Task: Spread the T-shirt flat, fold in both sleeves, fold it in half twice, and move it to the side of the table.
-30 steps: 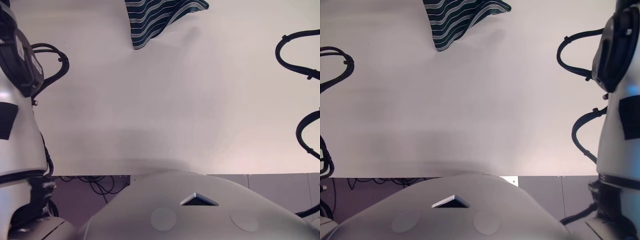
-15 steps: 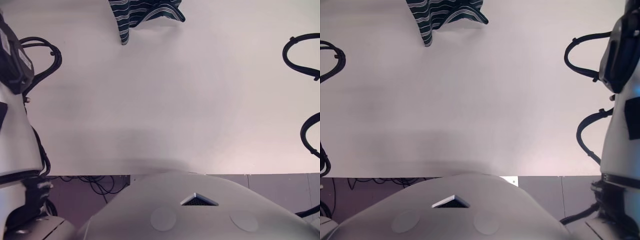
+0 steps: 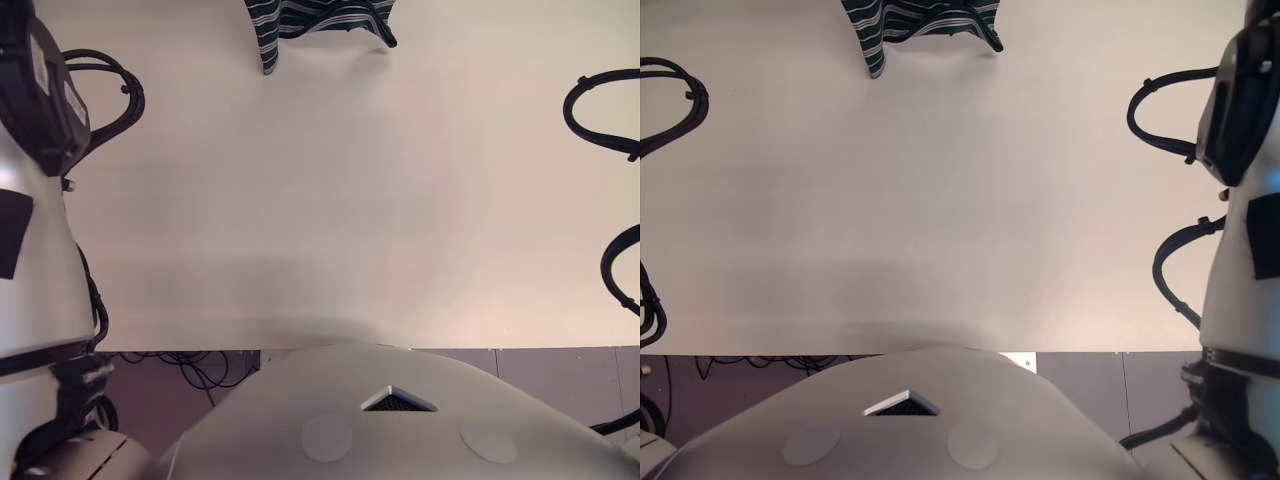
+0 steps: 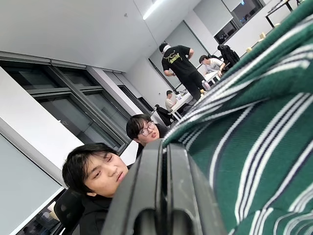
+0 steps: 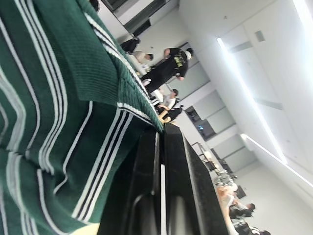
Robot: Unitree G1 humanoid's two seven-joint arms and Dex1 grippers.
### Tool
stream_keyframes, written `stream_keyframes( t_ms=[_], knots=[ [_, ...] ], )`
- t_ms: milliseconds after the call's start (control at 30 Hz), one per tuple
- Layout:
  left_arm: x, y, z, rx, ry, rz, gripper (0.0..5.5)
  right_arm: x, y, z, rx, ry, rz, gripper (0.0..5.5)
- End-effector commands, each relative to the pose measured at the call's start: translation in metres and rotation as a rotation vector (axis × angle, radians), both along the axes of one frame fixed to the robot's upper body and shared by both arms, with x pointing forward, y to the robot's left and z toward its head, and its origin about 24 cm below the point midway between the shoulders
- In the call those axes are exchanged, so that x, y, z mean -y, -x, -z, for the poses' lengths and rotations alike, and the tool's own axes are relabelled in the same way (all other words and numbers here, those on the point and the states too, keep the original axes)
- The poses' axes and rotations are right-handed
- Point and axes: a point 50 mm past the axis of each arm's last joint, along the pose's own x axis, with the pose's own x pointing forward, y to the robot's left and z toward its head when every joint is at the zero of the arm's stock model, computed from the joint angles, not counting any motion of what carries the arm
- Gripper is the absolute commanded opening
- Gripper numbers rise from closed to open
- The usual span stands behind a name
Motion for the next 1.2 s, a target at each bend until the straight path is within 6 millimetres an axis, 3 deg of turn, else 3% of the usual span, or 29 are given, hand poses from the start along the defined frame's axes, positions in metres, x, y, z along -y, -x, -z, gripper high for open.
stream_keyframes(
  t_ms=[33, 233, 333, 467, 567, 633, 833, 933, 1033, 1200],
  knots=[
    [-0.019, 0.006, -0.01, 0.0, 0.049, -0.006, 0.02, 0.013, 0.003, -0.009, 0.032, 0.022, 0.048, 0.0],
    [-0.041, 0.015, 0.026, -0.262, 0.044, 0.279, 0.02, 0.032, 0.01, 0.023, -0.114, 0.15, -0.094, 0.0],
    [-0.059, 0.031, 0.048, -0.409, 0.0, 0.467, 0.02, 0.038, 0.02, 0.049, -0.198, 0.233, -0.24, 0.0],
    [-0.077, 0.057, 0.061, -0.544, -0.025, 0.733, 0.02, 0.041, 0.046, 0.08, -0.283, 0.332, -0.453, 0.0],
    [-0.087, 0.089, 0.08, -0.673, -0.095, 0.913, 0.02, 0.041, 0.085, 0.096, -0.366, 0.403, -0.591, 0.0],
    [-0.088, 0.124, 0.106, -0.769, -0.177, 0.982, 0.02, 0.037, 0.122, 0.116, -0.49, 0.449, -0.692, 0.0],
    [-0.063, 0.208, 0.195, -1.075, -0.293, 1.071, 0.02, 0.026, 0.212, 0.181, -0.898, 0.528, -0.853, 0.0],
    [-0.051, 0.243, 0.226, -1.191, -0.301, 1.078, 0.02, 0.02, 0.25, 0.208, -1.075, 0.514, -0.914, 0.0],
    [-0.045, 0.272, 0.254, -1.306, -0.268, 1.061, 0.02, 0.013, 0.281, 0.231, -1.218, 0.457, -0.947, 0.0],
    [-0.043, 0.303, 0.285, -1.459, -0.295, 1.031, 0.02, 0.01, 0.318, 0.258, -1.412, 0.389, -0.972, 0.0]
  ],
)
